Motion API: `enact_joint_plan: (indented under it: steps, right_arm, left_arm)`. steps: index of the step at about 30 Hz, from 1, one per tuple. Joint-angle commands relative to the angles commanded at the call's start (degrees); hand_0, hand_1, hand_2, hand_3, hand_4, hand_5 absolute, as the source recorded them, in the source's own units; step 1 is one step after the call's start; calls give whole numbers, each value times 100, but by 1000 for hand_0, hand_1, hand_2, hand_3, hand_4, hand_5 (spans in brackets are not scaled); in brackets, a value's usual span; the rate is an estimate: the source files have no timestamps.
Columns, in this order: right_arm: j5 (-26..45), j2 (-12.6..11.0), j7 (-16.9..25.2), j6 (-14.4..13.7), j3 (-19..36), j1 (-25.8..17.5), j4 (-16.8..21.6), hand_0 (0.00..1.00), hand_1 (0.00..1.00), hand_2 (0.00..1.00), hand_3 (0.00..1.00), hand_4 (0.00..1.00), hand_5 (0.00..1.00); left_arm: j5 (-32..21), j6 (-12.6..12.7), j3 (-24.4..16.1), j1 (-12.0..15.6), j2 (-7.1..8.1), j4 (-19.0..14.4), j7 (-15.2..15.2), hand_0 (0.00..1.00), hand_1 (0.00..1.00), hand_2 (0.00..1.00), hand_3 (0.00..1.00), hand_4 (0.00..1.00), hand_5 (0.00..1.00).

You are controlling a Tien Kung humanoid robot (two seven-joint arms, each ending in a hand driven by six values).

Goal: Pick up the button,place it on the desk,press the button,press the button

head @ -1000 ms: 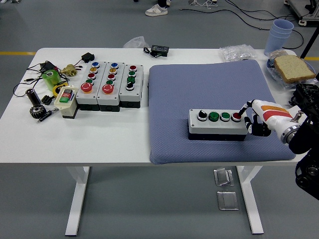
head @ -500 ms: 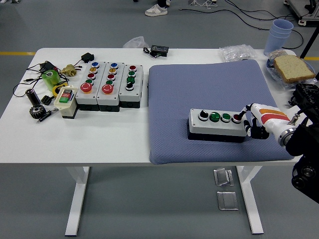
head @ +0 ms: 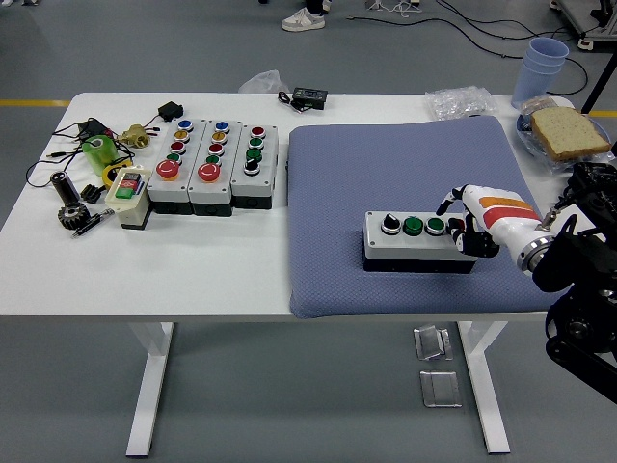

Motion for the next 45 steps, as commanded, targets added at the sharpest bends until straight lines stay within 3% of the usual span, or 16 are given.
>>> enact_joint_plan:
  steps: [19,22,26,28,29,33,34,35,40,41,43,45]
  right_arm:
    - [32,76,-22,5,-238,-51,-116,108,2,193,597,377,2]
    - [46,55,38,-89,-4,-118,-8,108,2,193,597,377,2]
    - [78,67,196,-465,559,-341,274,108,2,193,596,377,2]
    - [300,65,445,-867,974,-596,477,108,2,193,596,377,2]
    - [385,66,529,-1029,1177,-673,524,299,108,333,704,532,2]
    - [1178,116,1239,-1584,2012,-1223,621,299,108,333,704,532,2]
    - [1401,131,1462,-1612,2235,-1375,621,299,108,333,704,532,2]
    - [1625,139,1680,-1604,2444,-1491,624,648,564,648,819,575,95]
    - [2826,157,2856,-1219,3521,-2116,724,648,564,648,819,575,95]
    - [3049,158,3062,-1203,3613,-2137,728,733,683,771,801,623,164]
    - [3571,170,3536,-912,4021,-2406,692,733,683,771,801,623,164]
    - [4055,178,3707,-697,4366,-2565,622,733,683,771,801,623,164]
  left_arm:
    - [-26,9,-18,-35,0,0,-4,511,417,414,431,250,559]
    - [-28,6,-12,-38,0,0,-6,511,417,414,431,250,559]
    - [-48,7,-7,-42,0,0,-17,512,417,414,431,249,560]
    - [10,0,-27,-56,0,0,-9,512,417,414,431,249,560]
    - [16,-1,-30,-59,0,0,-8,511,417,414,430,250,560]
    - [13,4,-43,-69,0,0,-7,511,417,414,430,250,560]
    - [14,2,-38,-74,0,0,-6,511,417,414,430,250,560]
    - [16,1,-34,-77,0,0,-5,511,417,414,433,251,563]
    - [27,-8,-19,-107,0,0,3,511,417,414,433,251,563]
    - [27,-8,-19,-108,0,0,3,512,417,414,433,250,562]
    - [26,-16,-2,-111,0,0,11,512,417,414,433,250,562]
    - [43,-23,4,-114,0,0,15,512,417,414,433,250,562]
